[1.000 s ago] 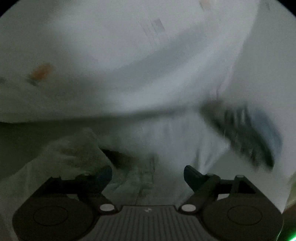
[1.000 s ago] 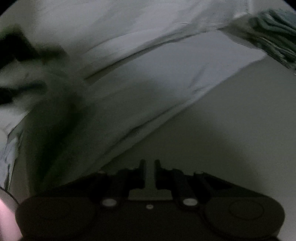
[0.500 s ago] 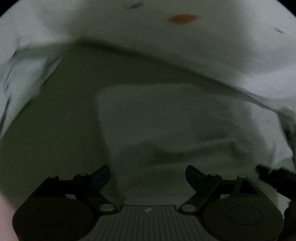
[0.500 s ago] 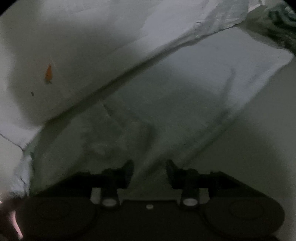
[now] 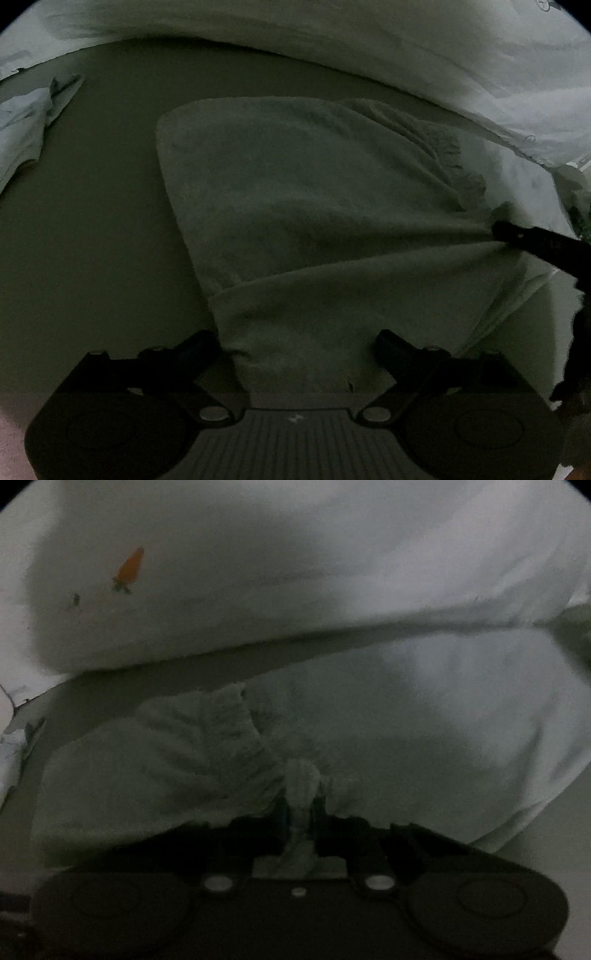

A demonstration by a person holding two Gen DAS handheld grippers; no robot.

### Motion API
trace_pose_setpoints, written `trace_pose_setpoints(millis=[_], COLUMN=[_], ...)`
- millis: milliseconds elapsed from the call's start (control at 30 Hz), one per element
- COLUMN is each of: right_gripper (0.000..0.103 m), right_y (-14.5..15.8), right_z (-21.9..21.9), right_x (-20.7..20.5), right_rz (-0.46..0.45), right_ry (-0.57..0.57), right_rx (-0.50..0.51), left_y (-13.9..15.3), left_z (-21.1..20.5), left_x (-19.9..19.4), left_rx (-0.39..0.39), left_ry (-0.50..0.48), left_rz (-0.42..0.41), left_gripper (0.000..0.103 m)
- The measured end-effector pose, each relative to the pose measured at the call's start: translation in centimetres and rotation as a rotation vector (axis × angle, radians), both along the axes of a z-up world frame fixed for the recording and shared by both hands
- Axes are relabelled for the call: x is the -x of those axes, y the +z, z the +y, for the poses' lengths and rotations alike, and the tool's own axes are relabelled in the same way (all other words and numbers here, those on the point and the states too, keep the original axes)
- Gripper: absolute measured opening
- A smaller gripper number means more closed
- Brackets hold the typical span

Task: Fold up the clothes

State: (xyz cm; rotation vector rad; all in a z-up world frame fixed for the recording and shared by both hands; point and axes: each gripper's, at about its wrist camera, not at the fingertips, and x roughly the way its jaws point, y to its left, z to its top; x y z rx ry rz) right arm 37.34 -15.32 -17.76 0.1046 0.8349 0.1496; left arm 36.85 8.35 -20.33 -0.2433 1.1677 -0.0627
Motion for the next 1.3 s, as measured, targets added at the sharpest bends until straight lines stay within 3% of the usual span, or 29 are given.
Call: trace_pose_setpoints(millis=[133,233,267,400,600,667,733,867,967,1100,1167,1200,1233,1300], right_gripper=[0.012,0.017,0.018,0.047,0.057,0.061,0.071,0.072,0.073,0.072,0.068,0.053,0.030,0.012], right_y=[1.0,-1.6,-1.5,-0.3,-0.9,-1.2,-1.5,-1.6,-1.2,-0.5,0.0,0.3,0.5,0.9], right_z=[-0.7,-1.4,-1.8,-3.3,-7.8,-8.7,-9.3,-10.0,-9.1,-6.8,-5.6,-4.8,-3.9,-2.1], right_x=[1.7,1.1,1.2,1.4,3.3,3.8,4.2,4.7,4.9,5.2,5.6,5.6,5.6,5.3], right_rz=[-0.016,0.088,0.080,0.071,0.095,0.094,0.090,0.078,0.049,-0.012,-0.051,-0.072,-0.092,-0.117], right_ry=[-0.059,-0.106,-0.123,-0.178,-0.316,-0.344,-0.360,-0.369,-0.318,-0.229,-0.191,-0.153,-0.116,-0.028], right_rx=[0.030,0.028,0.002,-0.104,-0.230,-0.225,-0.220,-0.246,-0.175,-0.060,-0.023,-0.004,0.016,0.056], left_y=[-0.1,0.2,0.6,3.1,5.5,5.3,4.6,2.7,1.8,2.4,2.8,3.0,2.9,2.7], left_z=[1.1,0.9,0.7,0.3,-1.7,-3.4,-5.6,-9.9,-10.9,-8.8,-6.9,-5.8,-4.7,-2.3], left_x=[0.2,0.1,0.0,0.1,-1.8,-3.1,-4.5,-7.7,-9.5,-10.1,-9.4,-8.8,-8.0,-6.5], left_rx=[0.012,-0.003,-0.029,-0.125,-0.141,-0.151,-0.189,-0.276,-0.316,-0.245,-0.250,-0.254,-0.252,-0.247], left_ry=[-0.004,-0.011,-0.020,-0.066,-0.155,-0.209,-0.283,-0.419,-0.423,-0.304,-0.236,-0.200,-0.164,-0.091], left_rz=[-0.007,-0.008,-0.024,-0.118,-0.206,-0.212,-0.224,-0.227,-0.200,-0.181,-0.186,-0.185,-0.174,-0.154], left_gripper=[0.095,0.095,0.095,0.095,0.095,0.095,0.095,0.095,0.095,0.095,0.095,0.095,0.095,0.095])
